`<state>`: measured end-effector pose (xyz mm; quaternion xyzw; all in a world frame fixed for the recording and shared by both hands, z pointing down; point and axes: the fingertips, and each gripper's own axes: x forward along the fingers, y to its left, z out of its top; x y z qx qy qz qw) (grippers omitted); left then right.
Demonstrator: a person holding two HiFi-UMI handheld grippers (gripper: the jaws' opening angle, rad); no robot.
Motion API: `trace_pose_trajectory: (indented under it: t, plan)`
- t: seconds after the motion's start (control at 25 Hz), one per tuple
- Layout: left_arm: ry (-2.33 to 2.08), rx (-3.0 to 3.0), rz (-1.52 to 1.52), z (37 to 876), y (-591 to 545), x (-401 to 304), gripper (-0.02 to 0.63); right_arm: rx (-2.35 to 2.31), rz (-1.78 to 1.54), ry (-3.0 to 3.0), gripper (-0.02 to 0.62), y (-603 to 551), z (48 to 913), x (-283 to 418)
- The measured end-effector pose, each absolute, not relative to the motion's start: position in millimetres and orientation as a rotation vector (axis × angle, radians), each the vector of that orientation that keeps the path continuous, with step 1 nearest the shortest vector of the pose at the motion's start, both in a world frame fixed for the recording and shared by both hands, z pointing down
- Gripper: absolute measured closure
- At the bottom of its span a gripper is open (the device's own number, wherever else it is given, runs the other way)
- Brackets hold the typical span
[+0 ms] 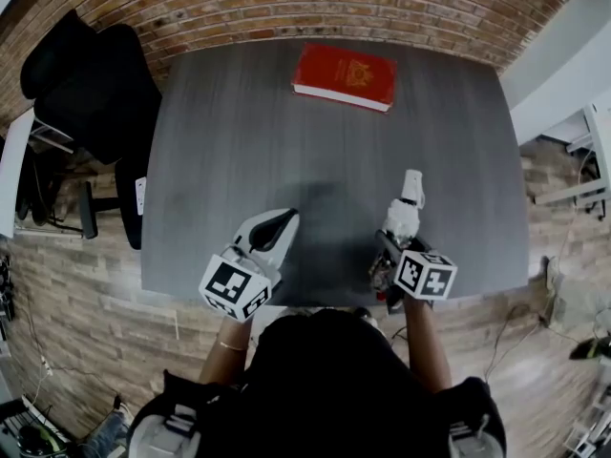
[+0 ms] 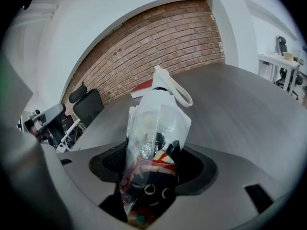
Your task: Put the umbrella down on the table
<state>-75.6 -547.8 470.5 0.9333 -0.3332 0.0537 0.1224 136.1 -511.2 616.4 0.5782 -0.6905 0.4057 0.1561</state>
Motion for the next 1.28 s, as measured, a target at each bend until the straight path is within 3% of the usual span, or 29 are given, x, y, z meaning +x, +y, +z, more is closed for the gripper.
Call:
trace_pose_trajectory:
  t: [1.28]
  plan:
    - [-1.033,2.69,0.161,479,-560,-96,0.609,1.591,1.164,-1.839,0.298,-533,661,133]
